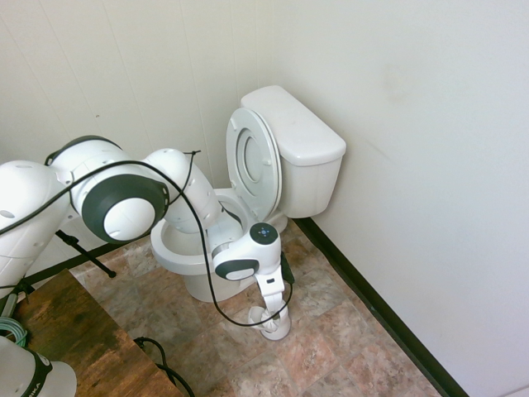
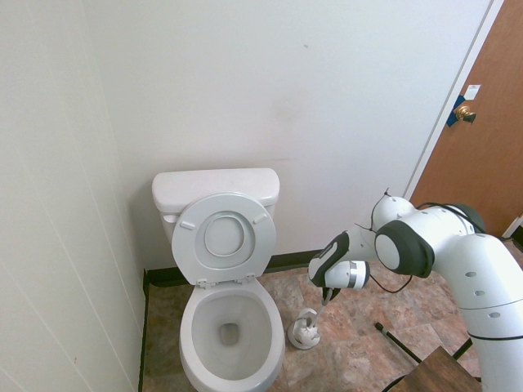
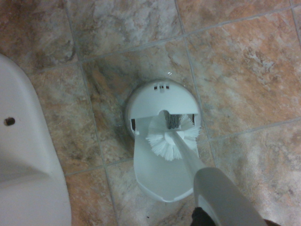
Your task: Clean the toilet
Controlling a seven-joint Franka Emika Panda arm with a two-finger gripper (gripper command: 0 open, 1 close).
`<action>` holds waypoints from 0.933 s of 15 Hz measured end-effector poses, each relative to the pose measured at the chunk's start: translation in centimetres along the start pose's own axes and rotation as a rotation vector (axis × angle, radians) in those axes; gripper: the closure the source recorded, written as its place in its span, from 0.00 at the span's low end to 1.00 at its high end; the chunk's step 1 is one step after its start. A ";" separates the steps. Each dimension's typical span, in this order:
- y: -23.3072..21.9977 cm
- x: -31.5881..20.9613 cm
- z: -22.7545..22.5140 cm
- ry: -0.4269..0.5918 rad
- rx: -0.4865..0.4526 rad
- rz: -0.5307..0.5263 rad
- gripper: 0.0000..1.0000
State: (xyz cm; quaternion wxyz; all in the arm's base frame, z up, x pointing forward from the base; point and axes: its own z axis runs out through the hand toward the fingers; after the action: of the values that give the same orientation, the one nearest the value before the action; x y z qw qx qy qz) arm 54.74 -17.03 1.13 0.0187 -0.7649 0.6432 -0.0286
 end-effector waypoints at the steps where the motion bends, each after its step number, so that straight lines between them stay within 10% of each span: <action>1: 0.6 -0.7 -1.1 0.010 0.007 -0.003 1.00; 14: 2.0 -4.7 -22.8 0.048 0.035 -0.051 1.00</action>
State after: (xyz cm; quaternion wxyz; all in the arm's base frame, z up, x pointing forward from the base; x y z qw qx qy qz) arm 50.42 -12.53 23.66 0.0158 -0.7798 0.6231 -0.0589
